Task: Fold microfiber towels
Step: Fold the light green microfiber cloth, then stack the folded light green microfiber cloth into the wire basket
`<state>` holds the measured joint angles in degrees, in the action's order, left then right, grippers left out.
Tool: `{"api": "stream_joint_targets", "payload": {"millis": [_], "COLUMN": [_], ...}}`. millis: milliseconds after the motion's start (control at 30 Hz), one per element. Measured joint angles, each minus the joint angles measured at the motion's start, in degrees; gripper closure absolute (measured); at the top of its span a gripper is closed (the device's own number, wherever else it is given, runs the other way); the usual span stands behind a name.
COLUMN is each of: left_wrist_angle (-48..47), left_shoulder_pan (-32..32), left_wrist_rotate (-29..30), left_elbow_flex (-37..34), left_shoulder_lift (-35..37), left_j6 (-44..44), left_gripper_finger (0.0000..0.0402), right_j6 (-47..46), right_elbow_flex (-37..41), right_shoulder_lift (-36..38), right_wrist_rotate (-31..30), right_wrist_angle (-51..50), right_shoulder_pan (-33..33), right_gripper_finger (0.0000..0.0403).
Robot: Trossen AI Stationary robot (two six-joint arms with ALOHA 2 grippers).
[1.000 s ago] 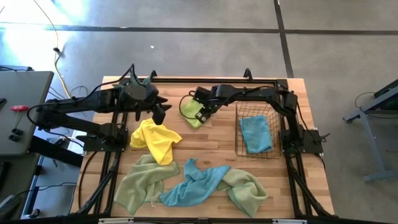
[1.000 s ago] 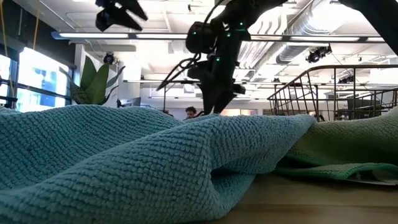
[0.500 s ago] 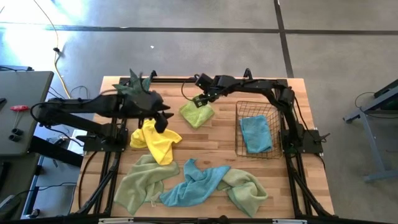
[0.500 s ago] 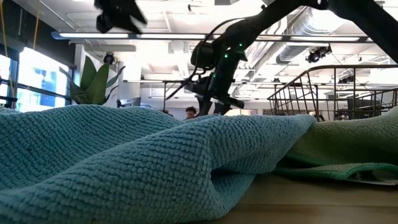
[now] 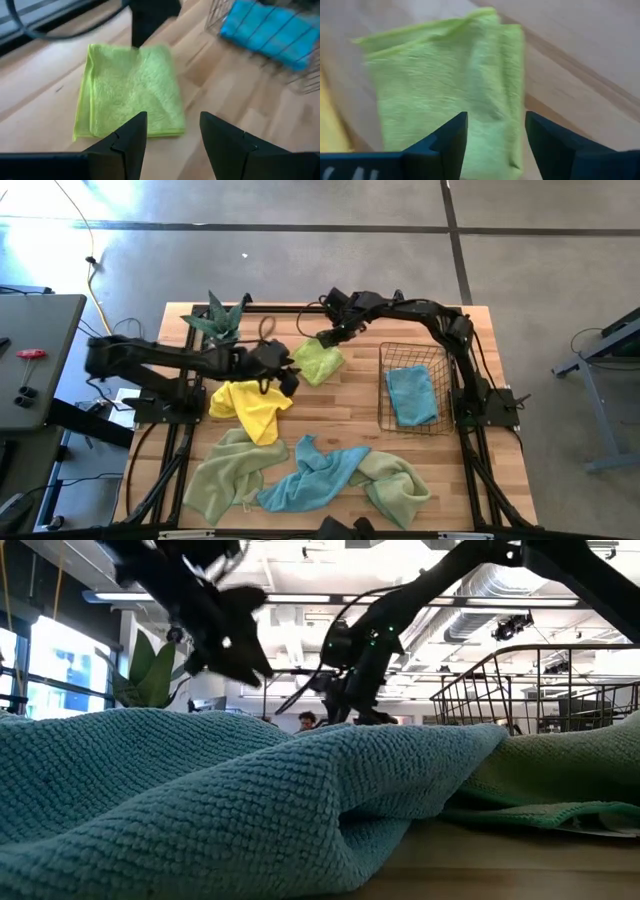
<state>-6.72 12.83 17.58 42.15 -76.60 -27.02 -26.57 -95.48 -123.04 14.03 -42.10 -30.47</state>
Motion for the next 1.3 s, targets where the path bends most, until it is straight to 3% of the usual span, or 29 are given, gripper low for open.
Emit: {"api": "stream_joint_targets", "payload": {"millis": [200, 367, 467, 700, 933, 1100, 1300], "left_wrist_angle": [11.6, 20.0, 20.8, 19.7, 18.1, 18.1, 18.1], "left_shoulder_pan": [2.0, 3.7, 4.3, 4.7, 5.9, 6.3, 6.3], "left_wrist_rotate": [0.0, -0.7, -0.7, -1.1, -0.9, -0.5, -0.5], "left_elbow_flex": [0.0, -0.1, -0.1, -0.1, 0.0, 0.1, 0.1], "left_shoulder_lift": [-12.2, -19.1, -21.7, -24.5, -26.2, -26.7, -26.8], "left_j6": [-0.3, -3.2, -5.2, -8.7, -13.1, -13.7, -13.3], "left_gripper_finger": [0.0229, 0.0229, 0.0229, 0.0229, 0.0229, 0.0229, 0.0229], "right_j6": [2.4, 4.4, 5.0, 7.8, 10.3, 11.3, 11.6], "right_elbow_flex": [0.0, 0.0, 0.0, -0.1, 0.0, 0.0, 0.0], "right_shoulder_lift": [-0.7, -2.9, -4.3, -5.1, -5.4, -5.4, -5.4], "right_wrist_rotate": [-1.5, 6.4, 6.7, 7.8, 13.5, 13.3, 12.1], "right_wrist_angle": [0.3, 0.5, 0.7, 1.9, 4.6, 3.4, 2.9], "right_shoulder_pan": [-1.3, -2.3, -2.2, -2.2, -1.4, -0.6, -0.5], "right_gripper_finger": [0.0192, 0.0191, 0.0191, 0.0192, 0.0192, 0.0193, 0.0240]}}
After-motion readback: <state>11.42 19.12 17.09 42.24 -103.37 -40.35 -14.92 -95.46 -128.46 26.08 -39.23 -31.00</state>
